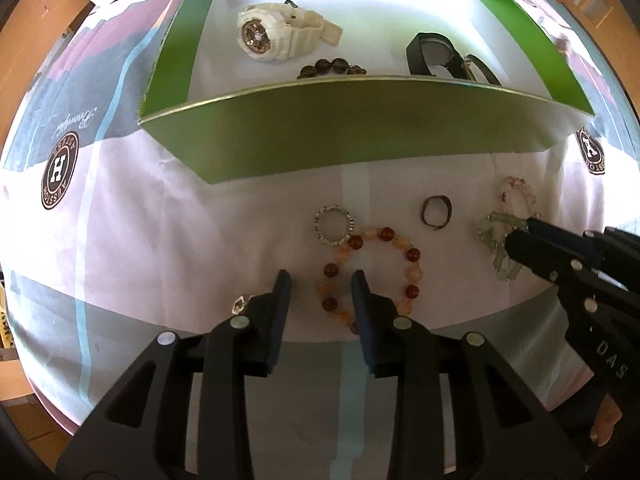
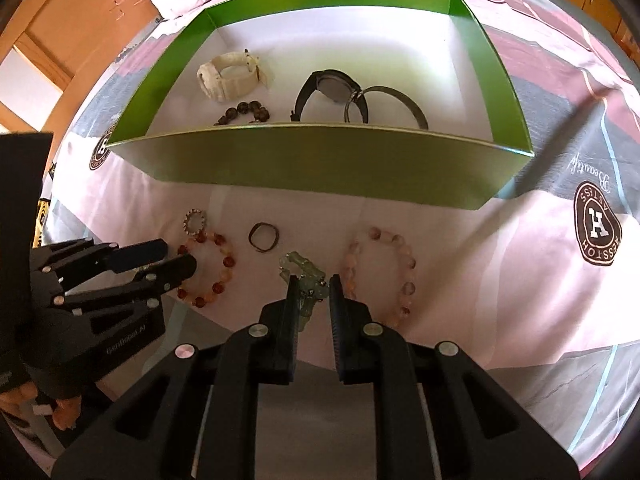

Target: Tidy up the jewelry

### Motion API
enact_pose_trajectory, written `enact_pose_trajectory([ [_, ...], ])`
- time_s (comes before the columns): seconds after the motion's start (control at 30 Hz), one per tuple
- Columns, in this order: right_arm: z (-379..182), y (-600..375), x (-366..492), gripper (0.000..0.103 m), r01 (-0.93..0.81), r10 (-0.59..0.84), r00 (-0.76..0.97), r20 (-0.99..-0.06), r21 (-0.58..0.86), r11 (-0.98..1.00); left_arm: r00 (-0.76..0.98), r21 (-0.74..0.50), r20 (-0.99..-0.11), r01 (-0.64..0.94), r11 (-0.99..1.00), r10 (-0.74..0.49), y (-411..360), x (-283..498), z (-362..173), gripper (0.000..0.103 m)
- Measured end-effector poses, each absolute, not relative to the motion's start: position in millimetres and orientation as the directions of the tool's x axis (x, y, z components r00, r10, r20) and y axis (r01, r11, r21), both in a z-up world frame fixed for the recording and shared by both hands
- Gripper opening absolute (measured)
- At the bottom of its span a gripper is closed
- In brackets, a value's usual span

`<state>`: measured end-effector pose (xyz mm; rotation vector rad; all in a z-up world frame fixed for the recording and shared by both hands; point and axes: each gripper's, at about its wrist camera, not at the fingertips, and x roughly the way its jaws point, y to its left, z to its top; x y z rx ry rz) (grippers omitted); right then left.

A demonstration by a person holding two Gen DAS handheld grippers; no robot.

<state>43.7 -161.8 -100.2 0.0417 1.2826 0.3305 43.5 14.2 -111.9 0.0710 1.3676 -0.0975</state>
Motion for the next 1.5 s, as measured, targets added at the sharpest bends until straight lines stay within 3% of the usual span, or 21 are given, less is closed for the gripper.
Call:
enact_pose_trajectory([
  [0.37,-104,-163,46,0.014,-0.215,0.254,0.240,-0.937,0.204,0.955,0.226,0.053,-0.974,0.153,0.987,0.017,-14,40,-119,0.038],
  [0.47,-103,-166,45,0.014,-0.208,0.251,0.243,-0.937,0.203,0.957,0.240,0.067,-0.970,0.174,0.982,0.024,-24,38,-118,0.031],
  [0.6,-103,-166,45,0.014,-0.202,0.246,0.245,-0.938,0.199,0.959,0.251,0.069,-0.968,0.202,0.977,0.016,-41,32,-121,0.015],
  [0.73,-103,-167,44,0.014,-0.194,0.239,0.251,-0.938,0.193,0.962,0.249,0.045,-0.969,0.201,0.978,-0.007,-45,31,-119,0.009],
  [1.13,-90,-179,43,0.014,-0.170,0.258,0.292,-0.921,0.216,0.962,0.319,-0.156,-0.925,0.179,0.972,-0.207,-18,28,-55,0.008],
  [1.5,-66,-181,37,0.014,-0.190,0.260,0.352,-0.899,0.203,0.961,0.432,-0.133,-0.879,0.187,0.973,-0.203,5,25,-28,0.008],
])
